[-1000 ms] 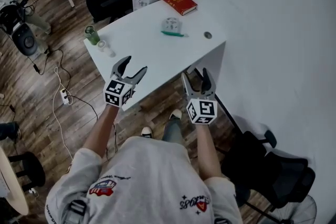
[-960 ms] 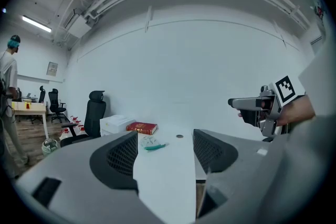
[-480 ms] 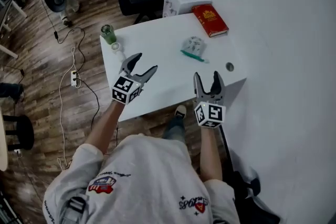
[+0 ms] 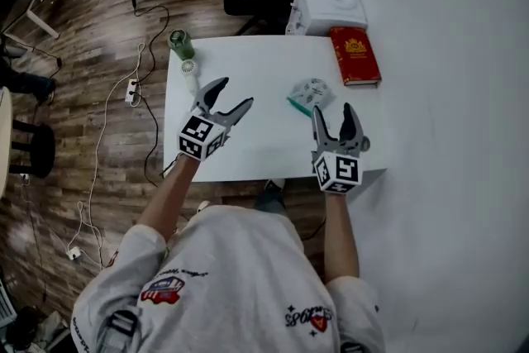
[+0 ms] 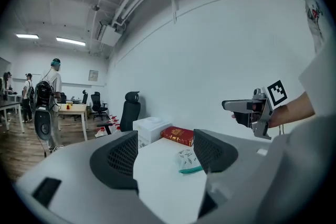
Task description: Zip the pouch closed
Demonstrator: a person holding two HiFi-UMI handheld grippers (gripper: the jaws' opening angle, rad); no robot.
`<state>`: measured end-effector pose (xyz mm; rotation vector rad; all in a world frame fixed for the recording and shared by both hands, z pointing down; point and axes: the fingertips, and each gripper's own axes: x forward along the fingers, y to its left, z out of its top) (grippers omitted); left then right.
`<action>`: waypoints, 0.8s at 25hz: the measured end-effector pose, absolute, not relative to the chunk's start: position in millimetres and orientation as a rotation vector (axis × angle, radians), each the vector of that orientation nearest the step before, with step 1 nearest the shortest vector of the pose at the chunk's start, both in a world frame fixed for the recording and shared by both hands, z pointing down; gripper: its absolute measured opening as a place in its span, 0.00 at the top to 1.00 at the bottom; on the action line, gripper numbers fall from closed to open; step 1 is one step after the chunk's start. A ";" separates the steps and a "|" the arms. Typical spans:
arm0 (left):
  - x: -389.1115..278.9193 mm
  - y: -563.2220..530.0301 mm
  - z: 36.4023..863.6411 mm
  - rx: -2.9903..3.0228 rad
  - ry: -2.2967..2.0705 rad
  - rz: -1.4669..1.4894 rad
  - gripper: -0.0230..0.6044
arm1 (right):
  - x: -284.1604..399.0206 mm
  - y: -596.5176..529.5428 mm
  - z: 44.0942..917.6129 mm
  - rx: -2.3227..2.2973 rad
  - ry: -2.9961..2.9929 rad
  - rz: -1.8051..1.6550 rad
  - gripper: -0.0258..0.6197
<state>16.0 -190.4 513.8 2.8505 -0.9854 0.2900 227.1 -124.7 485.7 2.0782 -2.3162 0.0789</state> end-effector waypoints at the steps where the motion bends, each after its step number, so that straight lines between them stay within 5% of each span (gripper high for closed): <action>1: 20.9 -191.8 514.0 2.841 -1.008 0.296 0.45 | 233.7 -130.6 486.9 2.054 -2.334 0.082 0.47; 20: 53.4 -200.7 528.4 2.797 -0.980 0.281 0.45 | 301.5 -156.2 488.5 2.034 -2.291 0.069 0.50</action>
